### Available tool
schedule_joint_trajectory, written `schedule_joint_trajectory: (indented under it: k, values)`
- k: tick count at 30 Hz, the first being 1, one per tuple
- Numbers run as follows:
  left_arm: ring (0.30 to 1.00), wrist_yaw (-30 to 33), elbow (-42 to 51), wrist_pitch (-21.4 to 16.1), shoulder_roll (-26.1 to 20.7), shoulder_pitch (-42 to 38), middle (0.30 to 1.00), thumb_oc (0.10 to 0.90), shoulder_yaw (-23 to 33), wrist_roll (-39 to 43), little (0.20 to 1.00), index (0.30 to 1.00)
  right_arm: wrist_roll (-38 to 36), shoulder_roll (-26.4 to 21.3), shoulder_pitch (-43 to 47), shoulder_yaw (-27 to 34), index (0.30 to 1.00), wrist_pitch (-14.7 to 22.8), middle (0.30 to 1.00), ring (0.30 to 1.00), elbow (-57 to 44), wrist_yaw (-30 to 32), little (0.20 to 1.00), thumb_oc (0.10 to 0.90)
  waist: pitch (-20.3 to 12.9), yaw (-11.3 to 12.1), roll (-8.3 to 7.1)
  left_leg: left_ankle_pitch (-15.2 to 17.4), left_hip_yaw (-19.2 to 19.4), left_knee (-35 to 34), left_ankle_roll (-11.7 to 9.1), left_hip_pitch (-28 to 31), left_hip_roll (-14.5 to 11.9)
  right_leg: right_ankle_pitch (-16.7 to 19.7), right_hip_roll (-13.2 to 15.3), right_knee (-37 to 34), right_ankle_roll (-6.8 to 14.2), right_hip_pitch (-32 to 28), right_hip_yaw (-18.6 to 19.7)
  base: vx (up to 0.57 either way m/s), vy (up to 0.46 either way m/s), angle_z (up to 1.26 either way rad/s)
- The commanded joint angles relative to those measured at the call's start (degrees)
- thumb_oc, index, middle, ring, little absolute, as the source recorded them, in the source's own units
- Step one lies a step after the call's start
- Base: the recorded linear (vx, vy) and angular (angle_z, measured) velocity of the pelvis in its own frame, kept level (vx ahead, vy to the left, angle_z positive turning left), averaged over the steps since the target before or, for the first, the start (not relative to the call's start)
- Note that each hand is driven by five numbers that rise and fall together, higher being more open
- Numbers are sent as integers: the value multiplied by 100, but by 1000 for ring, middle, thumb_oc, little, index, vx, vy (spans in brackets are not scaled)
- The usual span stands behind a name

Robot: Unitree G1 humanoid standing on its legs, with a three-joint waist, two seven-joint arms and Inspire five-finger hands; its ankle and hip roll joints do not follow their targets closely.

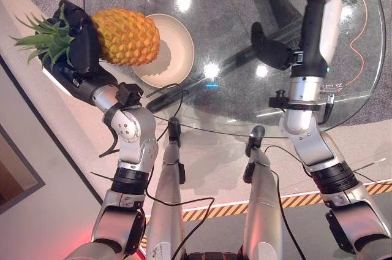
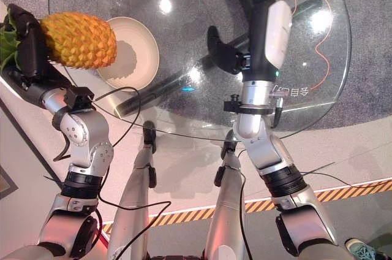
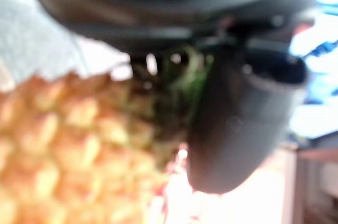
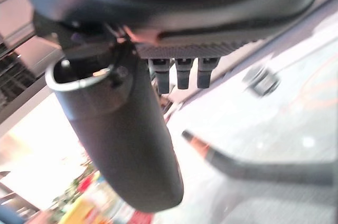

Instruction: Pick up the fruit to the plate

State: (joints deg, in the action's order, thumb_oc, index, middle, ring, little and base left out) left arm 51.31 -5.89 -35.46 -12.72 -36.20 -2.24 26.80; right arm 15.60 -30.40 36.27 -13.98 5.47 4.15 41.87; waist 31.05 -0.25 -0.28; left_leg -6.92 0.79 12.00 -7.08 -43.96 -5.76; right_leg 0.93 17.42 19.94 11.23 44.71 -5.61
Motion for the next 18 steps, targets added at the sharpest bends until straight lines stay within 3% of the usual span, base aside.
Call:
schedule_joint_trajectory:
  k: [1,13,18]
  values:
    - [300,61,389,-896,-641,-652,300,100,325,-914,200,300,-3,-295,224,530,900,378,900,900,-373,795,900,800,-125,-7,-157,317,10,202,144,98,9,479,-249,-642,-239,-217,-252,0,0,0]
    - [300,714,-277,-1228,-1003,-992,300,100,323,-2008,200,300,-1465,-291,-34,1146,900,379,900,900,658,2032,900,800,-125,-84,-218,377,38,231,133,123,-40,444,-297,-588,-246,-203,-225,0,0,0]
    - [300,1002,-626,-1203,-1189,-1195,300,100,218,-2432,200,300,-2411,-304,-3,1385,900,670,900,900,1411,2392,900,800,-125,-81,-230,396,35,240,126,101,-62,439,-317,-584,-257,-189,-232,-5,-5,-2]
